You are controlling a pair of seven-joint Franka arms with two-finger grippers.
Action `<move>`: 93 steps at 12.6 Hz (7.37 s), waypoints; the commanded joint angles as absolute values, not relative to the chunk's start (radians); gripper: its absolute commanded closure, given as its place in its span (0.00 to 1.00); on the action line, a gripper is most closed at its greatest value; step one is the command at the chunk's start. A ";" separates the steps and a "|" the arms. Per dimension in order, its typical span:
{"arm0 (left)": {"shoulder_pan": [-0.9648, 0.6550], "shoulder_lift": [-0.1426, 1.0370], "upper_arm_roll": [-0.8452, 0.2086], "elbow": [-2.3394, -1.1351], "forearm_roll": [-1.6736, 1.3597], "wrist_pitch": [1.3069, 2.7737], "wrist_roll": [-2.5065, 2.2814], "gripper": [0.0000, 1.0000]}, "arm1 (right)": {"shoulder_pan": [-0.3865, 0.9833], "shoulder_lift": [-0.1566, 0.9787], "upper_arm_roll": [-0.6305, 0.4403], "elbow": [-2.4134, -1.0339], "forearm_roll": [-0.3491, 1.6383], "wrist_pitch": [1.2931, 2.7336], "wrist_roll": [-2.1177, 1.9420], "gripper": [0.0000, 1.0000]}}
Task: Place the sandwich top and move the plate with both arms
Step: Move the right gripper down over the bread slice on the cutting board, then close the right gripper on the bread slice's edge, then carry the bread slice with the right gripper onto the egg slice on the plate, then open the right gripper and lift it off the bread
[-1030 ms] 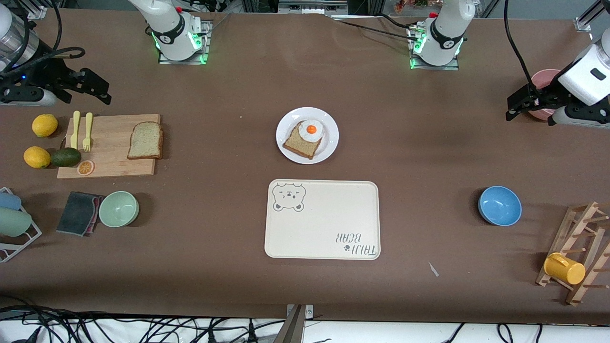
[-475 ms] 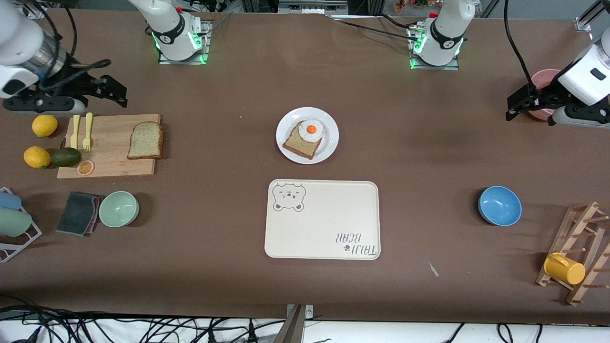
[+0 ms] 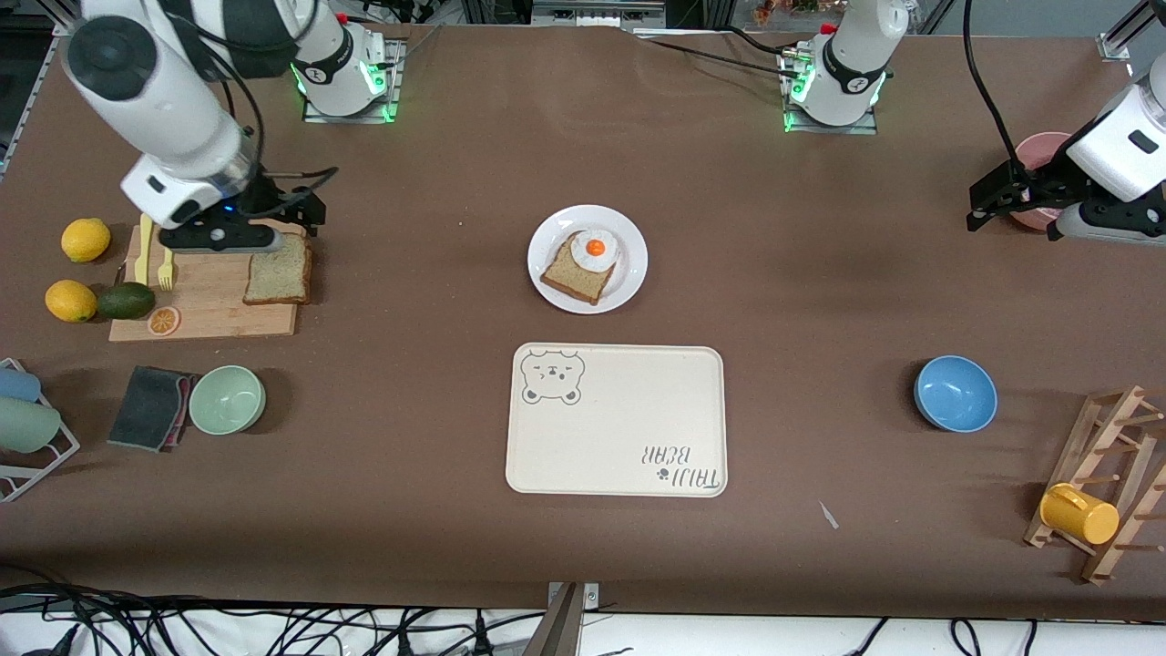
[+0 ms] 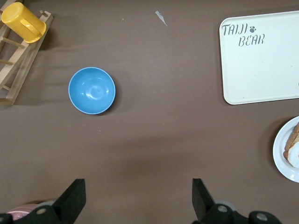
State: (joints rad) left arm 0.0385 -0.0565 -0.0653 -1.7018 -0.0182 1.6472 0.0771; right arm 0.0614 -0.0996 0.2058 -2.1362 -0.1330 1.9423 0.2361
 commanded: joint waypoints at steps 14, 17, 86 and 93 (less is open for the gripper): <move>0.031 -0.064 -0.067 -1.700 0.017 1.641 0.060 0.00 | 0.046 0.316 0.272 -2.376 -1.074 2.180 1.035 0.01; 0.031 -0.064 -0.069 -1.700 0.017 1.641 0.058 0.00 | 0.046 0.339 0.272 -2.373 -1.081 2.151 1.049 0.02; 0.032 -0.031 -0.081 -1.700 0.009 1.592 0.066 0.00 | 0.640 0.389 0.225 -1.598 -0.292 1.860 1.127 0.00; 0.020 0.040 -0.097 -1.701 -0.159 1.539 0.075 0.00 | 0.370 0.164 0.201 -1.684 -0.054 1.839 0.550 0.00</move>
